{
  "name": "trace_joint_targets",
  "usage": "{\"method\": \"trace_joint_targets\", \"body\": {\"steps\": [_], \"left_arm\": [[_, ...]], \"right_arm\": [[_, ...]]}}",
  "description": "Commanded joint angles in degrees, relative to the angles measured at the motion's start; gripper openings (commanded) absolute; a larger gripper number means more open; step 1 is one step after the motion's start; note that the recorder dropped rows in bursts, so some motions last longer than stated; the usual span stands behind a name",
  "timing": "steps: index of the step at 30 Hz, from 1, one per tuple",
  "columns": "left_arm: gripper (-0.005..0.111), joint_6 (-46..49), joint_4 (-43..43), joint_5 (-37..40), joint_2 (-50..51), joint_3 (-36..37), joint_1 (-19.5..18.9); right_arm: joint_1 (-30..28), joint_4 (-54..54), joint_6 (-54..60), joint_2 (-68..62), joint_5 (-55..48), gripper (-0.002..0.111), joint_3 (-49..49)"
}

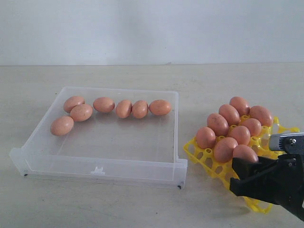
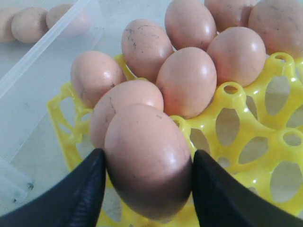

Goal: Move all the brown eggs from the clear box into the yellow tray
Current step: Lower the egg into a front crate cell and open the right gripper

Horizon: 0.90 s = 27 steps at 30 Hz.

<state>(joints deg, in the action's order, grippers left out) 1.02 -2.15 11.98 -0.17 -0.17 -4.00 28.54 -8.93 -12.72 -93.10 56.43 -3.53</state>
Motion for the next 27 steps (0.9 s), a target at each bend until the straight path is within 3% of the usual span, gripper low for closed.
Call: {"method": "trace_joint_targets", "body": {"steps": [1, 3, 9, 27], "left_arm": [[-0.004, 0.1, 0.1, -0.3, 0.2, 0.2, 0.0], [-0.004, 0.1, 0.1, -0.3, 0.2, 0.2, 0.0], [-0.004, 0.1, 0.1, -0.3, 0.2, 0.2, 0.0], [-0.004, 0.1, 0.1, -0.3, 0.2, 0.2, 0.0]], "right_arm": [[0.0, 0.6, -0.5, -0.1, 1.0, 0.002, 0.0], [0.0, 0.6, -0.9, -0.1, 0.9, 0.01, 0.0], [0.0, 0.6, -1.8, -0.1, 0.5, 0.05, 0.0], [0.0, 0.6, -1.5, -0.1, -1.7, 0.053, 0.0]]}}
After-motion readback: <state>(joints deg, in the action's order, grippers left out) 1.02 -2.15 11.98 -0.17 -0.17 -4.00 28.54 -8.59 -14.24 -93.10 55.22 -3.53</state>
